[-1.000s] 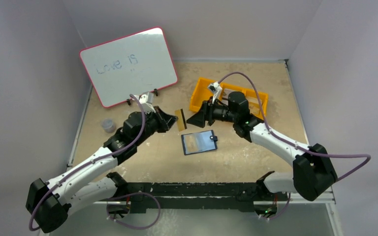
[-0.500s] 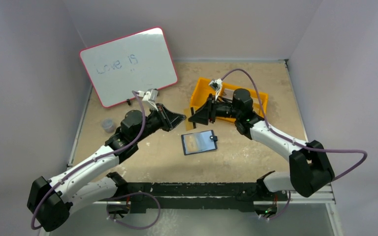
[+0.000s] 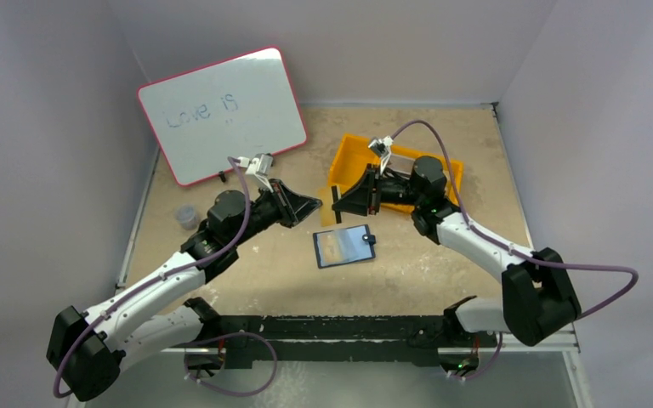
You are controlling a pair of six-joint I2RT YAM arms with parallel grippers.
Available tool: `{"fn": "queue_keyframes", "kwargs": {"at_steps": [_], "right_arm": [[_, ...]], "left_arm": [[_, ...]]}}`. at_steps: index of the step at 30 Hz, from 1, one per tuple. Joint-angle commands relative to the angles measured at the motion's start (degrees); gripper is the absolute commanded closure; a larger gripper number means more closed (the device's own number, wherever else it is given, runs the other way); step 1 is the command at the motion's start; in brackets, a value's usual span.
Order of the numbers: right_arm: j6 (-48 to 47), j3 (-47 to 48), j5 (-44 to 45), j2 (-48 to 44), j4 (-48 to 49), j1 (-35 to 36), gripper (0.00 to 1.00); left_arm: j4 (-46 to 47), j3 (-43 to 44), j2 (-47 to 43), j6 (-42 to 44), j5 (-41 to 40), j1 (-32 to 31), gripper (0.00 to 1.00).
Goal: Take the credit cards out of the card holder
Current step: Remove the credit card from the card holder.
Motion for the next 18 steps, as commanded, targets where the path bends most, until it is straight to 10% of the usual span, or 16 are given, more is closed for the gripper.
{"fn": "queue_keyframes", "kwargs": {"at_steps": [1, 9, 18], "right_arm": [[1.7, -0.2, -2.2, -2.9, 4.2, -1.2, 0.74], [4.1, -0.2, -5.6, -2.5, 7.8, -1.2, 1.00], [-16.0, 8.2, 9.0, -4.9, -20.6, -3.3, 1.00]], "left_arm": [[3.6, 0.1, -1.0, 0.4, 0.7, 0.4, 1.00], [6.0, -0.2, 0.2, -1.2, 0.7, 0.5, 1.00], [-11.1, 4.2, -2.0, 3.9, -15.6, 0.6, 0.39]]}}
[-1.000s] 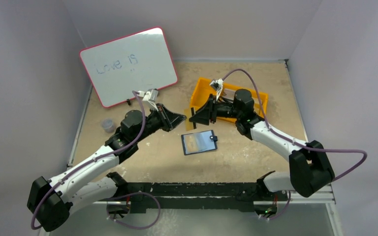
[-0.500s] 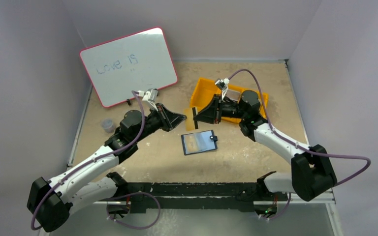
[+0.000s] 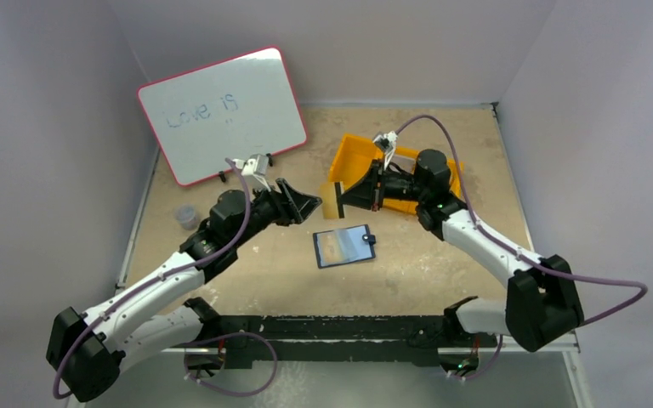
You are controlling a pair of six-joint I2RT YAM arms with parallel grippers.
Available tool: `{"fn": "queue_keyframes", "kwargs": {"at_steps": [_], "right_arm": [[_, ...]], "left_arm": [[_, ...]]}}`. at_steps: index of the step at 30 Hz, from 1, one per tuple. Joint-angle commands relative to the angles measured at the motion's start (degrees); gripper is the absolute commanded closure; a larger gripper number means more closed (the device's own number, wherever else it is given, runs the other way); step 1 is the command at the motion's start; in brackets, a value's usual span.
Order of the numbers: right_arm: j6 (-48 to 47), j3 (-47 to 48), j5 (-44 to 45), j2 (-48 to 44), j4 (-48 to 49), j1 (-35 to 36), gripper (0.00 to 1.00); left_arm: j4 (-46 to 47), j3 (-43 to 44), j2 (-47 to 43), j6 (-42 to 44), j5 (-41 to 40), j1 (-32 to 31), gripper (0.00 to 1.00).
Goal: Take the credit cards out of the card holder
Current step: Remove the credit card from the card holder, then place the credit card in the storage box.
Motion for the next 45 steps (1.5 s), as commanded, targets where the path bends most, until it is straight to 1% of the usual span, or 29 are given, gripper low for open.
{"fn": "queue_keyframes", "kwargs": {"at_steps": [1, 2, 3, 5, 6, 7, 8, 10, 13, 15, 18, 20, 23, 25, 27, 28, 30, 32, 34, 39, 45], "right_arm": [[-18.7, 8.6, 15.5, -3.4, -21.3, -2.4, 1.00], [-22.5, 10.1, 20.7, -3.6, -25.4, -3.1, 1.00], [-27.2, 12.3, 26.2, -3.2, -30.4, -3.8, 1.00], [-35.8, 17.0, 35.5, -1.1, -37.8, -6.1, 1.00], [-39.4, 19.2, 41.3, 0.4, -40.9, -6.8, 1.00], [-43.0, 21.8, 44.5, 2.0, -43.9, -7.1, 1.00], [-46.5, 24.1, 46.5, 3.8, -47.1, -7.4, 1.00], [-50.6, 30.3, 50.9, 8.0, -53.6, -7.7, 1.00], [-55.4, 38.1, 49.6, 12.2, -60.8, -10.5, 1.00], [-58.4, 41.4, 49.4, 15.4, -64.3, -12.0, 1.00], [-61.9, 46.4, 51.5, 20.5, -70.5, -12.1, 1.00], [-62.0, 48.0, 51.2, 21.3, -70.8, -12.3, 1.00], [-61.5, 47.8, 50.5, 19.8, -69.9, -12.3, 1.00], [-61.5, 46.7, 53.1, 18.3, -70.3, -12.3, 1.00], [-61.9, 43.2, 57.6, 16.4, -68.5, -12.6, 1.00], [-63.1, 41.6, 57.7, 15.8, -68.7, -13.2, 1.00], [-65.2, 38.5, 57.0, 14.6, -69.1, -14.9, 1.00], [-67.3, 36.4, 53.9, 13.4, -70.4, -16.8, 1.00], [-68.3, 34.9, 52.6, 12.4, -70.5, -18.2, 1.00], [-71.9, 32.7, 49.5, 10.7, -71.5, -22.4, 1.00], [-76.1, 31.4, 47.6, 12.6, -71.9, -24.1, 1.00]], "left_arm": [[-12.4, 5.4, -2.4, 3.7, -15.3, 0.4, 0.36], [-16.2, 6.5, -2.7, 3.5, -19.6, 0.4, 0.34], [-18.6, 7.2, -2.8, 3.8, -22.2, 0.5, 0.33], [-22.0, 8.0, -2.8, 4.3, -24.4, 0.4, 0.32], [-22.7, 8.2, -2.5, 4.4, -24.7, 0.5, 0.32], [-23.0, 8.3, -2.2, 4.5, -24.4, 0.4, 0.32], [-23.1, 8.2, -1.8, 4.6, -23.9, 0.4, 0.31], [-23.2, 8.3, -1.1, 4.5, -22.7, 0.4, 0.32], [-23.8, 8.7, -0.3, 4.9, -20.7, 0.4, 0.31], [-24.6, 8.7, -0.3, 5.1, -20.1, 0.4, 0.31], [-26.2, 9.0, -0.9, 5.8, -19.9, 0.4, 0.31], [-28.8, 9.7, -1.9, 6.2, -21.2, 0.5, 0.31], [-30.1, 8.9, -4.1, 6.4, -23.3, 0.5, 0.31], [-30.6, 8.6, -5.0, 6.4, -23.8, 0.4, 0.31], [-30.6, 8.6, -5.3, 6.6, -23.8, 0.5, 0.31], [-30.6, 8.7, -5.3, 7.0, -23.9, 0.5, 0.31], [-30.9, 9.2, -4.9, 8.0, -23.6, 0.4, 0.31], [-32.2, 10.3, -4.2, 9.1, -23.5, 0.4, 0.31], [-33.1, 11.3, -3.8, 10.5, -23.2, 0.5, 0.31], [-35.2, 13.4, -3.2, 12.4, -22.9, 0.4, 0.31], [-36.6, 15.3, -2.3, 15.0, -21.5, 0.4, 0.31]]}}
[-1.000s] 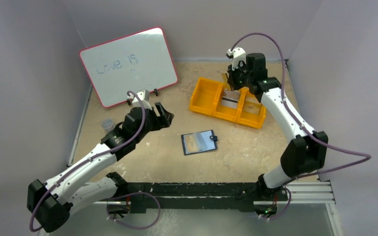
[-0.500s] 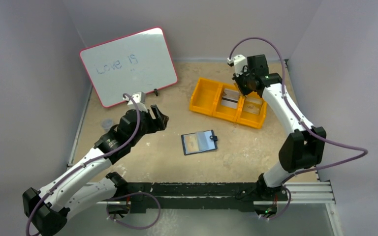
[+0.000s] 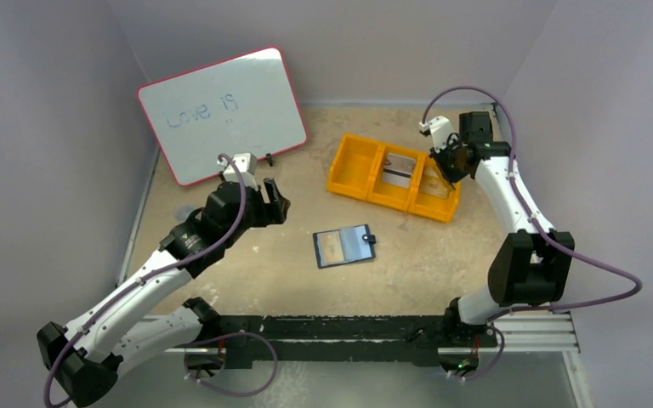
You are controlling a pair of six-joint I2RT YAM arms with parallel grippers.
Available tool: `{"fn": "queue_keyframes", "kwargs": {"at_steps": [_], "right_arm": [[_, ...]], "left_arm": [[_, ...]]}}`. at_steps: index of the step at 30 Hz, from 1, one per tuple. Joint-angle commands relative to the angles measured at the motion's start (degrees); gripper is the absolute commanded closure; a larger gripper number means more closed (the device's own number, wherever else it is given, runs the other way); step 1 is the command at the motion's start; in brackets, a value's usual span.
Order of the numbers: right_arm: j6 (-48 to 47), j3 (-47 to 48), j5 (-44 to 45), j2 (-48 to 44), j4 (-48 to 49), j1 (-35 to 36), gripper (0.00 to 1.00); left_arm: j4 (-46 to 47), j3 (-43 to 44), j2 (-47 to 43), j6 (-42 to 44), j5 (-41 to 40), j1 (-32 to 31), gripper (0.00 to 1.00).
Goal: Take the credit cards out of the card holder
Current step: Place the credit card in the storage box.
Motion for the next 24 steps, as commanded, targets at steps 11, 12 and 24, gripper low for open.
{"fn": "queue_keyframes", "kwargs": {"at_steps": [11, 12, 24], "right_arm": [[-7.4, 2.5, -6.2, 8.2, -3.4, -0.7, 1.00], [-8.0, 3.2, -6.5, 9.2, -4.5, -0.7, 1.00], [-10.4, 5.9, -12.0, 11.6, -2.6, 3.0, 1.00]], "left_arm": [[-2.1, 4.4, -0.7, 6.3, -0.8, 0.2, 0.30], [-2.1, 4.4, -0.7, 6.4, -0.8, 0.2, 0.30], [-1.6, 4.2, -0.5, 6.3, -1.3, 0.2, 0.30]]}}
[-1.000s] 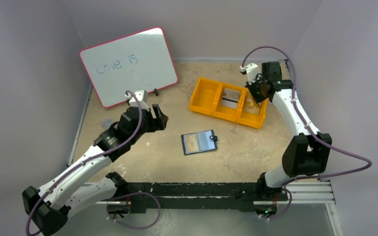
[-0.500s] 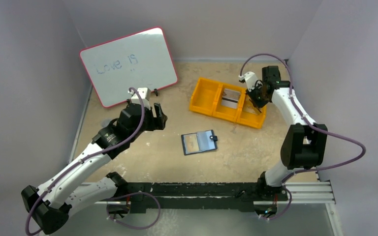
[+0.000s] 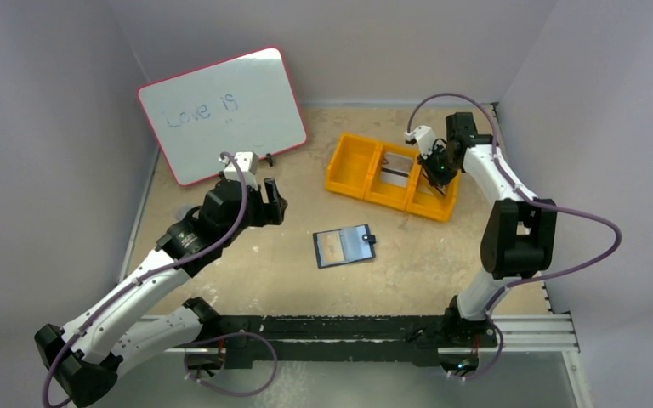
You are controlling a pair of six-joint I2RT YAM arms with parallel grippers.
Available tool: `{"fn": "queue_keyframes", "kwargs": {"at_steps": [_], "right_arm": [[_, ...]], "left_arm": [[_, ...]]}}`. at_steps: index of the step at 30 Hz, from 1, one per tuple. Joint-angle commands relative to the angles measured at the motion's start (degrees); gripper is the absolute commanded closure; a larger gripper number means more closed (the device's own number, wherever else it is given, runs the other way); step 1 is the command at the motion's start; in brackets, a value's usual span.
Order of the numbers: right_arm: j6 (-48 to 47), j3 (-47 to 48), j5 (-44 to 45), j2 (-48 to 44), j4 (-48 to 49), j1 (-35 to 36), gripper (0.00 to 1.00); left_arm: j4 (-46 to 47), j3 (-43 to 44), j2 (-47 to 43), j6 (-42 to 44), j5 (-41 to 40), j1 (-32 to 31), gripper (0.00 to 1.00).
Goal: Take the credit cards out of the card holder
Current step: Place the credit card in the storage box.
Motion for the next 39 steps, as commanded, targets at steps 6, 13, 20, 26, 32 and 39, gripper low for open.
{"fn": "queue_keyframes", "kwargs": {"at_steps": [6, 13, 20, 26, 32, 39], "right_arm": [[-1.9, 3.6, -4.2, 1.5, 1.0, 5.8, 1.00], [-4.9, 4.8, -5.7, 2.8, -0.1, 5.7, 1.00], [-10.7, 7.4, -8.2, 8.8, -4.7, 3.2, 1.00], [-11.6, 12.2, -9.6, 12.5, -6.0, 2.2, 0.96], [-11.5, 18.9, -7.2, 17.2, -11.0, 2.2, 0.70], [-11.8, 18.7, -5.7, 14.2, -7.4, 2.2, 0.72]], "left_arm": [[1.0, 1.6, -0.8, 1.1, -1.9, 0.2, 0.30], [1.0, 2.0, -0.9, 1.3, -1.5, 0.2, 0.30], [-1.6, 4.0, -1.1, 1.9, -1.6, 0.2, 0.30], [-2.8, 4.3, -1.1, 2.7, -3.0, 0.2, 0.30], [-1.8, 4.3, 0.6, 2.1, -2.5, 0.2, 0.30], [-0.9, 4.1, 1.3, 1.7, -2.3, 0.2, 0.30]]}}
